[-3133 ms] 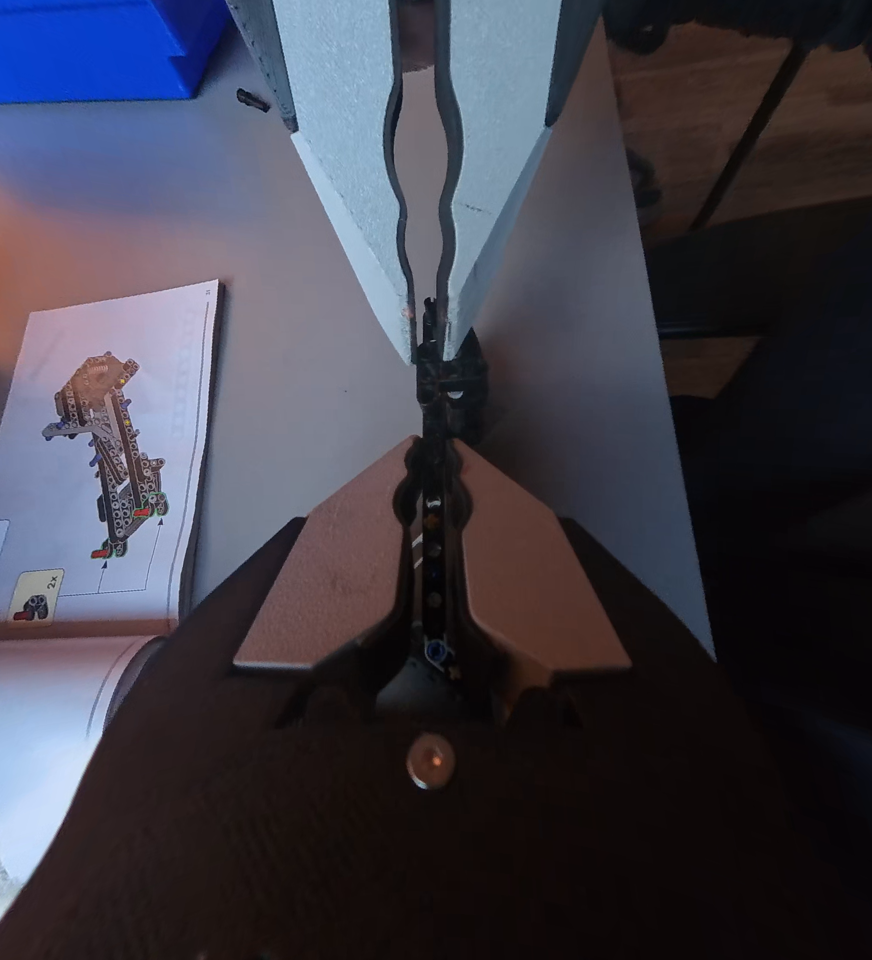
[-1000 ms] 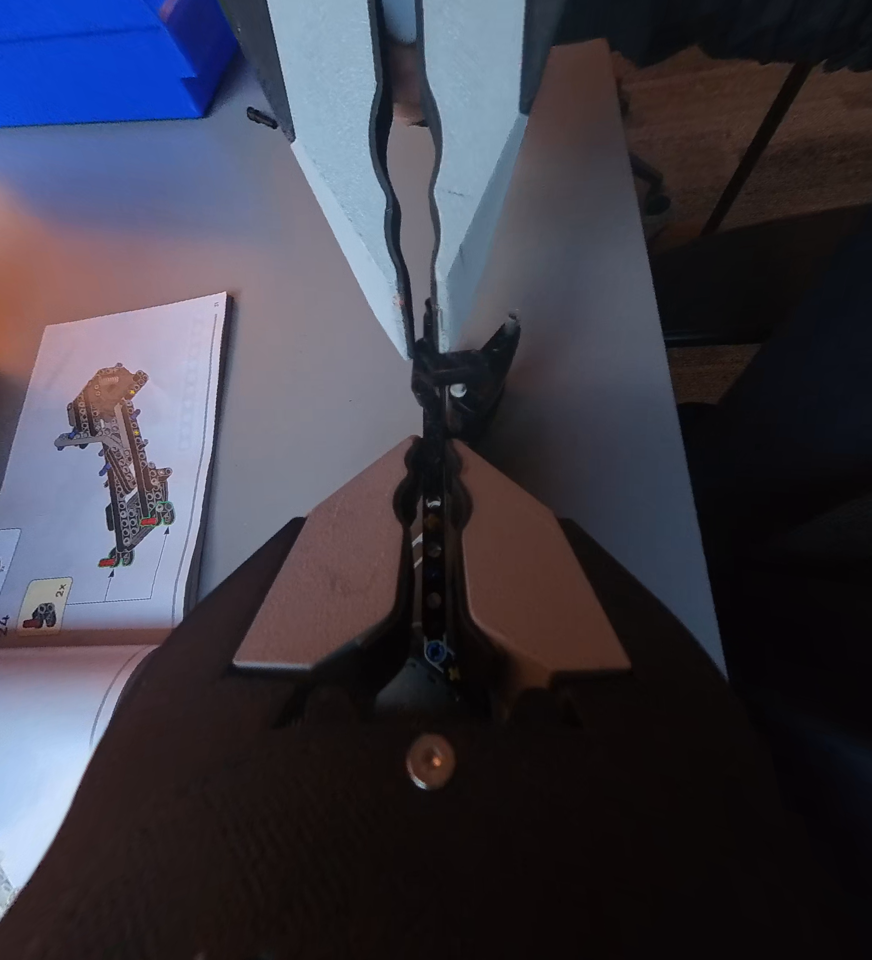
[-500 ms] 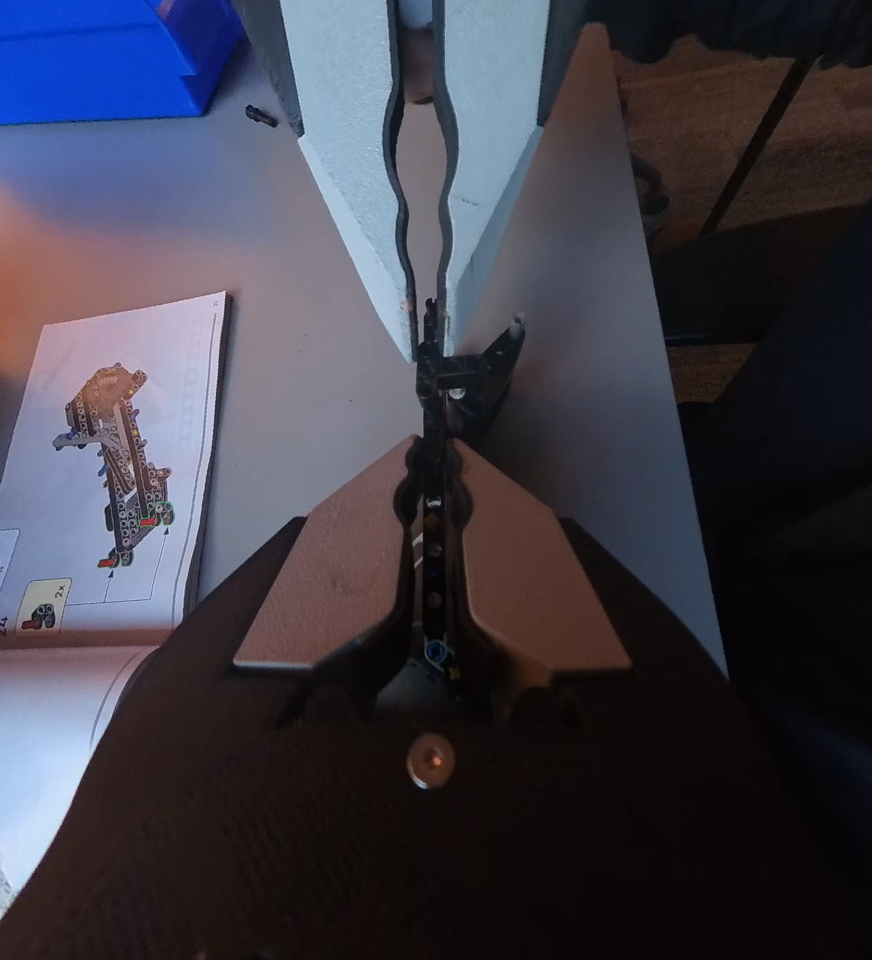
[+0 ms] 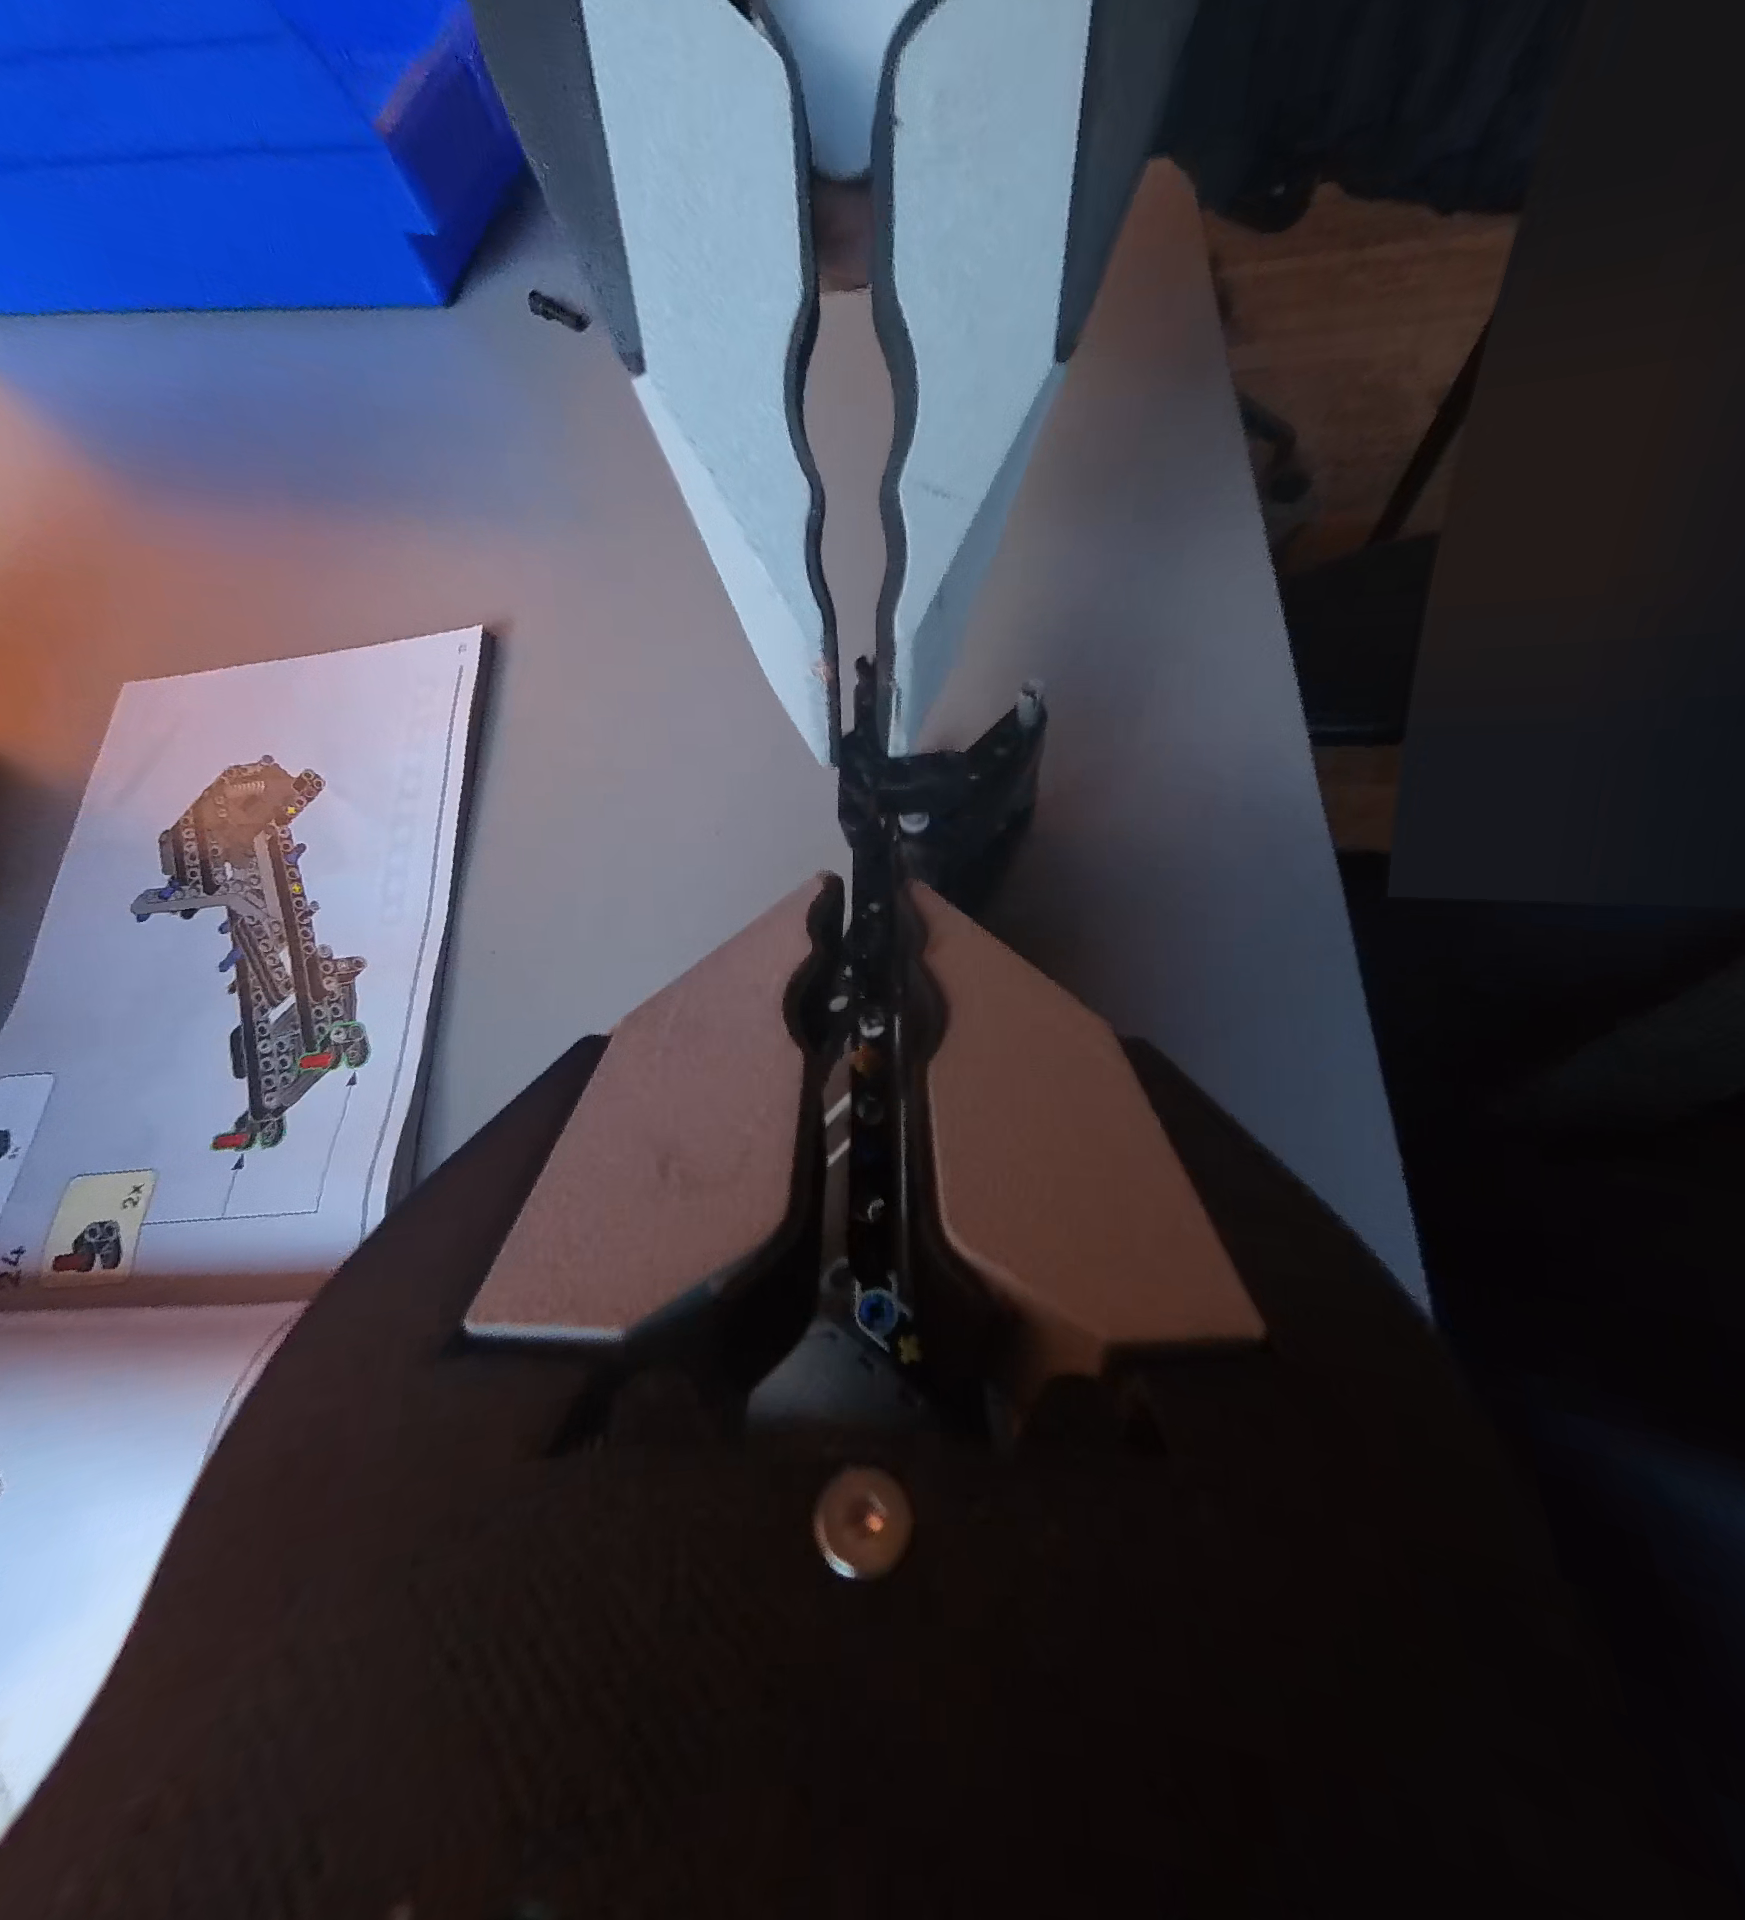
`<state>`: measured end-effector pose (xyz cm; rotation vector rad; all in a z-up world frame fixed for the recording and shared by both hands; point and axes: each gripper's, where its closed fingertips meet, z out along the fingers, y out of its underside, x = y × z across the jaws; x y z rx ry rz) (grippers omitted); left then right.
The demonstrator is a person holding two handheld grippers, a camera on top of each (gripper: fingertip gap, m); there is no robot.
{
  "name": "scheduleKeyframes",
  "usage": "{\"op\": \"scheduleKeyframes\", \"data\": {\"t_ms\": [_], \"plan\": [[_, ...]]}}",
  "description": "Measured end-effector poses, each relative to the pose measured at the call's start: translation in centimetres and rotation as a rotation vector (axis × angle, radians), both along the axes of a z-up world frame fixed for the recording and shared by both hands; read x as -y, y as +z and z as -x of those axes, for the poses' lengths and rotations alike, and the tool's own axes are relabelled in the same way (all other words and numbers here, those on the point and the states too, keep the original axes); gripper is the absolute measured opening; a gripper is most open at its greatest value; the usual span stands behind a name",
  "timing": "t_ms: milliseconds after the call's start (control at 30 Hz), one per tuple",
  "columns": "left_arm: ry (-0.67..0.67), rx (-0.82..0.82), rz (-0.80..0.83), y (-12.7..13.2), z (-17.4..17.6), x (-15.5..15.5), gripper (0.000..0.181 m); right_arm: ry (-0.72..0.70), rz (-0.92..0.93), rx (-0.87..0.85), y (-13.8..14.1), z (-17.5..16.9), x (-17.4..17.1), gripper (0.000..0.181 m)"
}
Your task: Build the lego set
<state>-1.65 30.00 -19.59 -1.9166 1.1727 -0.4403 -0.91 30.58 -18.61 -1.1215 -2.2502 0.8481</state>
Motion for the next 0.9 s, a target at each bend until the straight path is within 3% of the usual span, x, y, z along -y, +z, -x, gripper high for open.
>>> {"op": "scheduleKeyframes", "data": {"t_ms": [467, 900], "plan": [[-0.031, 0.037, 0.005, 0.71, -0.16, -0.13, 0.006, 0.010, -0.008, -0.006, 0.02, 0.15, 0.24, 0.004], [-0.086, 0.140, 0.115, 1.10, -0.57, 0.47, 0.004, 0.006, 0.020, -0.021, -0.04, 0.21, 0.77, 0.004]]}}
